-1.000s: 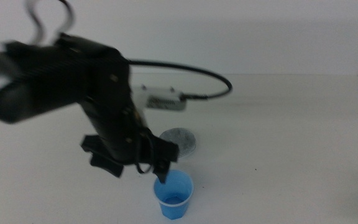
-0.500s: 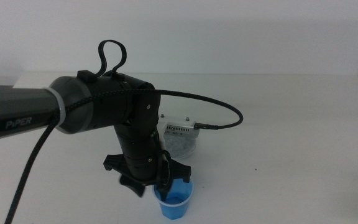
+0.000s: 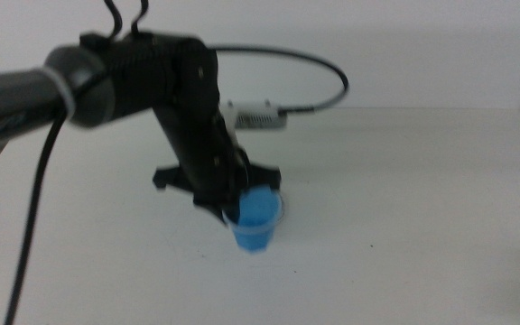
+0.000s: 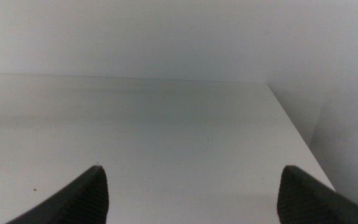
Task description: Place an empty cup on a cup mat.
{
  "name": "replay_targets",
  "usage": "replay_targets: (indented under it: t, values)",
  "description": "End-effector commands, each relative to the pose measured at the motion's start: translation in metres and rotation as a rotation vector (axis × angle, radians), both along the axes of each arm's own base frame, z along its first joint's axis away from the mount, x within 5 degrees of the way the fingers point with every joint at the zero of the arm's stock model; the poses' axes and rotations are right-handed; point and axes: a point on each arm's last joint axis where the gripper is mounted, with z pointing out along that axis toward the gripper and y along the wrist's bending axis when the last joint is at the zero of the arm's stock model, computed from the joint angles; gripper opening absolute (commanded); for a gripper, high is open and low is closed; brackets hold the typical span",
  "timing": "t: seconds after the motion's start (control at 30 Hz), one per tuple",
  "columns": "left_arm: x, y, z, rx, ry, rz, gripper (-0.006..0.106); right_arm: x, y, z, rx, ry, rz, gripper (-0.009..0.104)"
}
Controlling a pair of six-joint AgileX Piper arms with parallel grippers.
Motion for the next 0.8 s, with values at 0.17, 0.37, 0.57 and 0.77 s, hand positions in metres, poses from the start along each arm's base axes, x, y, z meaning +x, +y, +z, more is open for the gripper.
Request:
replay_targets:
  t: [0.17,0.37,0.57,0.77]
  values:
    - [0.064,0.001,-0.002,0.012,-0.044,0.038,-0.002,0.0,0.0,0.0,-0.007,-0.008,0.003,0.093]
    - [0.091,-0.007,-0.015,0.018,-0.05,0.029,-0.002,0.0,0.0,0.0,-0.007,-0.008,0.003,0.093]
    - [0.097,-0.011,-0.034,0.027,-0.021,0.022,-0.002,0.0,0.0,0.0,-0.007,-0.008,0.003,0.093]
    - [0.098,-0.013,-0.044,0.03,0.001,0.008,0.007,0.0,0.0,0.0,-0.007,-0.008,0.003,0.093]
